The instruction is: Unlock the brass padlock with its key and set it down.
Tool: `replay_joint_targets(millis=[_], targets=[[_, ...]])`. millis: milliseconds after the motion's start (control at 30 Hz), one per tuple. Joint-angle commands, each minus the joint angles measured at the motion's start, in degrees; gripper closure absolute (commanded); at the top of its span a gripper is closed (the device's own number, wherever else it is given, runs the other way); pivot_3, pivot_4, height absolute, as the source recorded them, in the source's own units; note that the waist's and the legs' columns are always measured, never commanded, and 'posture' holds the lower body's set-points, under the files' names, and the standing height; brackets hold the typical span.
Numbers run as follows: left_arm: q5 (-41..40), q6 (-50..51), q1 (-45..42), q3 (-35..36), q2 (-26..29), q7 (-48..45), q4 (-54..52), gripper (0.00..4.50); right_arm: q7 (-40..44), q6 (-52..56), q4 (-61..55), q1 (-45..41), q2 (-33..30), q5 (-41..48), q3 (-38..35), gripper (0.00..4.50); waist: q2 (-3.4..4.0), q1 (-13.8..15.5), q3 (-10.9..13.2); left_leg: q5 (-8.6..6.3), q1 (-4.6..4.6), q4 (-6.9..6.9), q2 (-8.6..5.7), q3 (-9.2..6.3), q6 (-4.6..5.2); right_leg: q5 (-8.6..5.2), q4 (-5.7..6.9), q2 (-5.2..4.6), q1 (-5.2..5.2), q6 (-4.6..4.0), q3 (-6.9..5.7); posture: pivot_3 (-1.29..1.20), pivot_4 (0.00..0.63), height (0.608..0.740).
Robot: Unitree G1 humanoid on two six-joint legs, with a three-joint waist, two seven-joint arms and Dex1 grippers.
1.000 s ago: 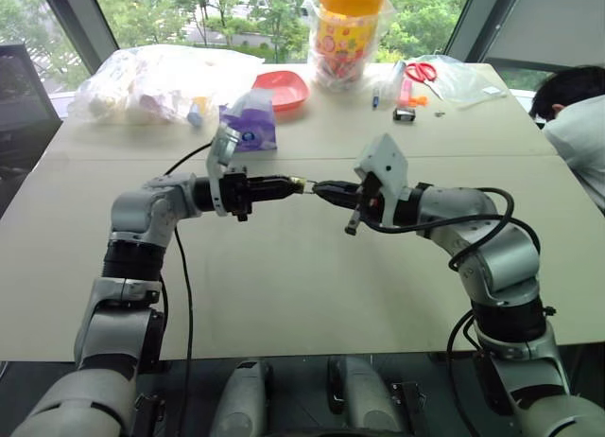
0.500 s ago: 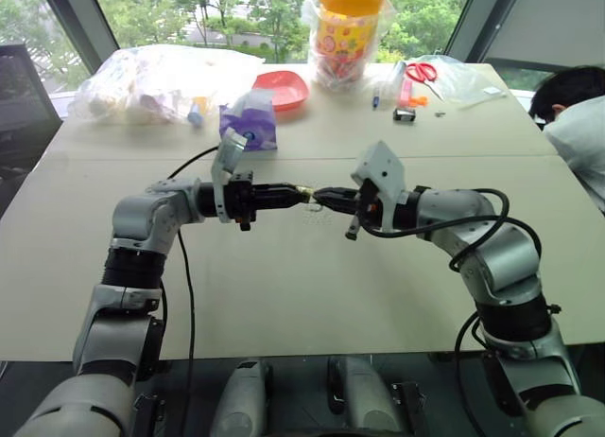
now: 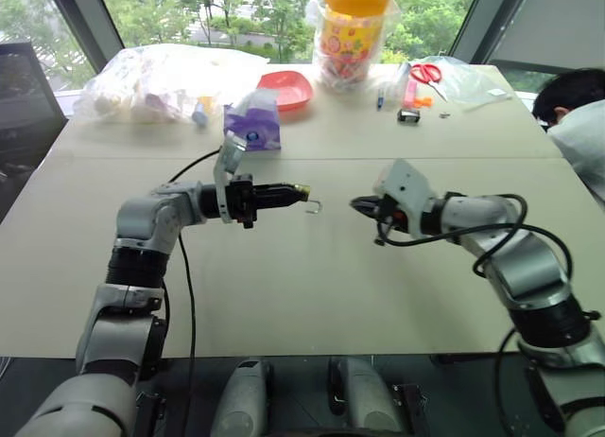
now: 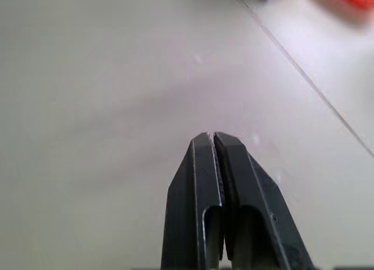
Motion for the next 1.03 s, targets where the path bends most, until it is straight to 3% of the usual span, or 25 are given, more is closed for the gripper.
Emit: replay_joint_targets(millis=[33, 200, 333, 400, 600, 633, 733, 900, 1033], targets=[[2.24, 1.13, -2.48, -1.62, -4.69, 4.7, 6.27, 4.5, 3.05, 2.57, -8.29, 0.59, -1.24, 4.72, -2.85, 4.45, 0.0, 0.11, 0.0, 0.0, 0.02, 0.0, 0.02, 0.01, 0.01, 0.07, 0.01, 0.03, 0.0, 0.13, 0.0, 0.0, 0.15, 0.74], [5.36, 0.37, -8.13, -0.23, -10.54, 11.04, 20.5, 4.5, 2.55, 6.0, -13.41, 1.54, -1.58, 5.47, -1.45, 4.45, -0.02, 0.34, 0.0, 0.0, 0.02, 0.02, 0.05, -0.07, 0.01, 0.08, 0.05, 0.12, 0.0, 0.14, -0.03, 0.0, 0.15, 0.74], [7.74, -1.59, -11.49, 0.31, -12.09, 12.56, 28.19, 4.5, 1.25, 7.37, -14.47, 1.61, -0.96, 5.41, -1.24, 4.45, -0.02, 0.31, 0.0, 0.0, 0.02, 0.03, 0.04, -0.04, 0.01, 0.01, 0.03, 0.09, 0.0, 0.02, -0.03, 0.0, 0.15, 0.74], [8.19, -2.0, -12.54, 0.72, -12.15, 11.76, 30.36, 3.49, 0.64, 7.82, -14.95, 1.67, -0.85, 5.19, -0.88, 4.5, -0.02, 0.32, 0.0, -0.01, 0.02, 0.01, 0.05, -0.05, 0.01, 0.01, 0.02, 0.09, 0.0, 0.03, -0.03, 0.0, 0.15, 0.74], [10.59, -1.2, -13.34, -0.55, -11.08, 9.53, 32.1, 1.21, -1.05, 9.0, -16.34, 2.27, -0.64, 5.19, -0.53, 4.5, -0.02, 0.41, 0.0, -0.01, -0.01, 0.01, 0.04, -0.05, 0.02, 0.04, 0.01, 0.07, -0.02, 0.06, -0.03, 0.0, 0.15, 0.74], [11.44, -1.73, -12.86, -1.06, -9.98, 9.39, 30.59, 0.86, -1.25, 9.0, -16.38, 2.51, -0.71, 5.12, -0.54, 4.5, -0.03, 0.4, -0.01, -0.01, 0.0, 0.01, 0.04, -0.05, 0.02, 0.0, 0.01, 0.06, -0.01, -0.01, -0.03, 0.0, 0.15, 0.74], [12.24, -1.65, -11.12, -0.76, -6.13, 9.49, 24.51, 0.86, -1.58, 9.07, -16.85, 3.41, -1.16, 5.18, -1.05, 4.5, -0.03, -0.05, -0.01, -0.01, 0.04, 0.02, 0.07, -0.02, 0.02, -0.01, 0.02, 0.07, 0.0, -0.05, -0.03, 0.0, 0.15, 0.74], [11.56, -1.38, 0.98, -1.1, 4.99, 6.47, -0.54, 0.86, -2.04, 7.8, -15.7, 5.61, -1.67, 4.76, -1.98, 4.5, -0.01, -1.14, -0.01, -0.02, 0.08, -0.14, 0.23, -0.05, 0.02, 0.02, 0.08, 0.11, -0.09, -0.02, 0.0, 0.0, 0.15, 0.74], [8.65, 0.5, 7.98, 3.73, 7.43, 11.13, -12.74, 0.86, -4.1, 4.93, -12.15, 6.01, 0.16, 3.12, -1.94, 4.5, -0.01, -0.53, -0.02, -0.01, 0.02, -0.08, 0.24, -0.06, 0.01, -0.02, 0.06, 0.02, -0.07, -0.08, -0.01, 0.0, 0.15, 0.74]])
